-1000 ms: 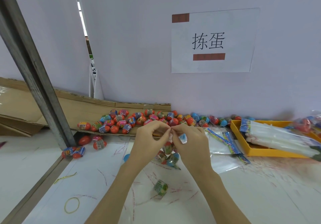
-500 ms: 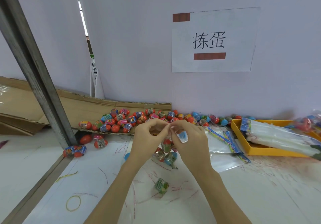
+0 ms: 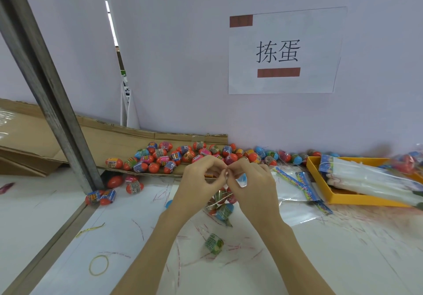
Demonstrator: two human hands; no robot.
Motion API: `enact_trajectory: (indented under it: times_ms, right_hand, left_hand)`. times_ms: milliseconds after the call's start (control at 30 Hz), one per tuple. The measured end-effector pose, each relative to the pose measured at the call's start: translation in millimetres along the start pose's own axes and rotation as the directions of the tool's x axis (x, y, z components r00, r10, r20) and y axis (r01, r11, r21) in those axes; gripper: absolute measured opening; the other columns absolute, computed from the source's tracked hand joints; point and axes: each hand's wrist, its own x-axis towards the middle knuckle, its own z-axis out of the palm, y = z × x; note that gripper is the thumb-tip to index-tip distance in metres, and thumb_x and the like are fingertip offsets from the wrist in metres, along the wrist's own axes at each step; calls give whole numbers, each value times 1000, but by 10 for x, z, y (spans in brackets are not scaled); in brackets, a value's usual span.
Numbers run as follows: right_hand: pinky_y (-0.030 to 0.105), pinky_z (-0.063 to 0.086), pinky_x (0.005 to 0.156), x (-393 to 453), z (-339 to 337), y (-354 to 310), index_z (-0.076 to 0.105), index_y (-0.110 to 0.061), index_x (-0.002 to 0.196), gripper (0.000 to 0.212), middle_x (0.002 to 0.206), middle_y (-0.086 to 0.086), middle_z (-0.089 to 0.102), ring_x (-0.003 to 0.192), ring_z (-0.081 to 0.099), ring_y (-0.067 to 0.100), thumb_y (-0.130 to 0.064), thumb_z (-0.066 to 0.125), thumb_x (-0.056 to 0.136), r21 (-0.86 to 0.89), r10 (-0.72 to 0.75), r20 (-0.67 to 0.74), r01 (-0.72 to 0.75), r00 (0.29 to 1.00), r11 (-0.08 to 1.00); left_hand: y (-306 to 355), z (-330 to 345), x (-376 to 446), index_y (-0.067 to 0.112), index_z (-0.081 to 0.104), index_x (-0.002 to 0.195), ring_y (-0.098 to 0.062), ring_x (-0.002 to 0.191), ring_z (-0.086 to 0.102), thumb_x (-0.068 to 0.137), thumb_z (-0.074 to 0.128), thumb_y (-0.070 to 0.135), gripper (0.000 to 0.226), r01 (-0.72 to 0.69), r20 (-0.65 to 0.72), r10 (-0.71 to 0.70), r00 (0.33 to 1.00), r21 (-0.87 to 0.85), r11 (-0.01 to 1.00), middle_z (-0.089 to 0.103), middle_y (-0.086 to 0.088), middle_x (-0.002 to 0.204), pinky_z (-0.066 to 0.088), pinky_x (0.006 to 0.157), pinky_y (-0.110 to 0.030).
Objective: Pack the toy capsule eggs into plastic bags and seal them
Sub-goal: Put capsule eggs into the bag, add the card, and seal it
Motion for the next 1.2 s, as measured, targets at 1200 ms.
enact_trajectory:
  times_ms: [1200]
  right_hand:
    - [29, 48, 77, 44, -56, 115, 67, -22, 91, 14, 85, -11, 64, 85, 57, 6, -11, 76, 88, 127, 167, 4, -167, 986, 978]
  left_hand:
    - [-7, -36, 25, 17, 69, 96, -13, 84, 73, 98, 64, 2, 17, 229, 25, -229, 973, -199, 953, 74, 6, 86, 60, 81, -27]
